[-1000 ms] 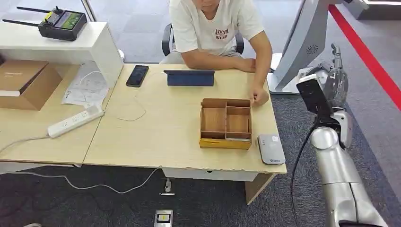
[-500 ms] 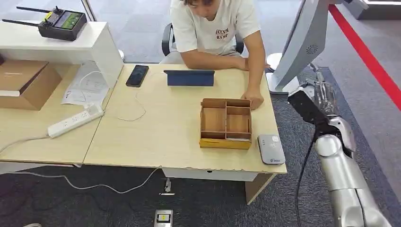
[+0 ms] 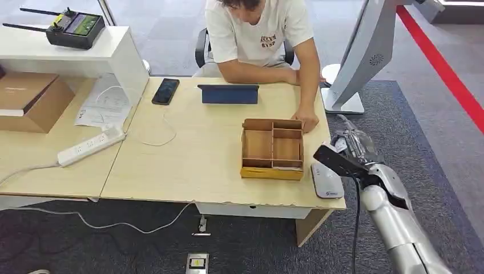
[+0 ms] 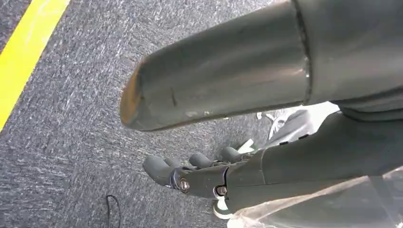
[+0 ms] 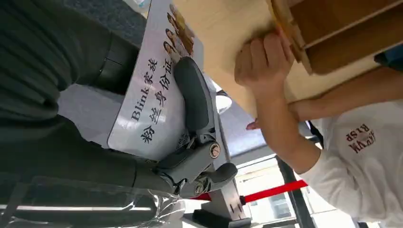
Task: Pass the card to the sensor for recognition and then transmit it.
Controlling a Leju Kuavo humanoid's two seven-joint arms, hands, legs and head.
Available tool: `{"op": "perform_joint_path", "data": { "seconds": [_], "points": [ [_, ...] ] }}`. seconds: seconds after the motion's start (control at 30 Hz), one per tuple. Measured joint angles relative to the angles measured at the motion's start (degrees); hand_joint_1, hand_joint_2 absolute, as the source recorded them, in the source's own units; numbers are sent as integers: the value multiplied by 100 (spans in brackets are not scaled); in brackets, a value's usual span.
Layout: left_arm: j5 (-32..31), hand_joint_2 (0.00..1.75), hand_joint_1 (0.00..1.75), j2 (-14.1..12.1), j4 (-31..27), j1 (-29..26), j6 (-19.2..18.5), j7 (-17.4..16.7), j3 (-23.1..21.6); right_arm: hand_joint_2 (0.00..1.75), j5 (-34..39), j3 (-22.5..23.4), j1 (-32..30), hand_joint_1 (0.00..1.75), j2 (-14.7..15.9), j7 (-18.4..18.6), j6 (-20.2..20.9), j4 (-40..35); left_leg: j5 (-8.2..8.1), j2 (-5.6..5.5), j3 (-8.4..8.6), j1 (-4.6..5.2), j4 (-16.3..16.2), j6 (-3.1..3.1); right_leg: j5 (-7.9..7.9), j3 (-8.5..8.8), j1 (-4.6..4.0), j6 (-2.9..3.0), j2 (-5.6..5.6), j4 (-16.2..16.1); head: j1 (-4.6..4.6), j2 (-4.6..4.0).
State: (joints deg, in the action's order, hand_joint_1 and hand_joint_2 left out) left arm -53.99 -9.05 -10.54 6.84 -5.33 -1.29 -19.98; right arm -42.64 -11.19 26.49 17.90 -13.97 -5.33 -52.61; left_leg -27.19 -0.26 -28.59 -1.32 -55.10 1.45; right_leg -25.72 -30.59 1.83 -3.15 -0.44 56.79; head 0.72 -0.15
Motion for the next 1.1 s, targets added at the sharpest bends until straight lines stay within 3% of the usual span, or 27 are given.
{"op": "perform_joint_path", "data": {
  "seconds": [0.5,1.1],
  "points": [
    [-35,0,0,-2,0,1,2,-35,17,175,-138,-431,11,175,-208,11,48,413,0,0,0,0,0,0,0,0,0,0,0,0,2,0],
    [-114,0,0,0,0,-5,-24,-101,173,175,-72,-461,152,175,-134,-153,-365,1574,0,1,0,0,0,0,0,-2,0,0,0,0,2,0]
  ]
}}
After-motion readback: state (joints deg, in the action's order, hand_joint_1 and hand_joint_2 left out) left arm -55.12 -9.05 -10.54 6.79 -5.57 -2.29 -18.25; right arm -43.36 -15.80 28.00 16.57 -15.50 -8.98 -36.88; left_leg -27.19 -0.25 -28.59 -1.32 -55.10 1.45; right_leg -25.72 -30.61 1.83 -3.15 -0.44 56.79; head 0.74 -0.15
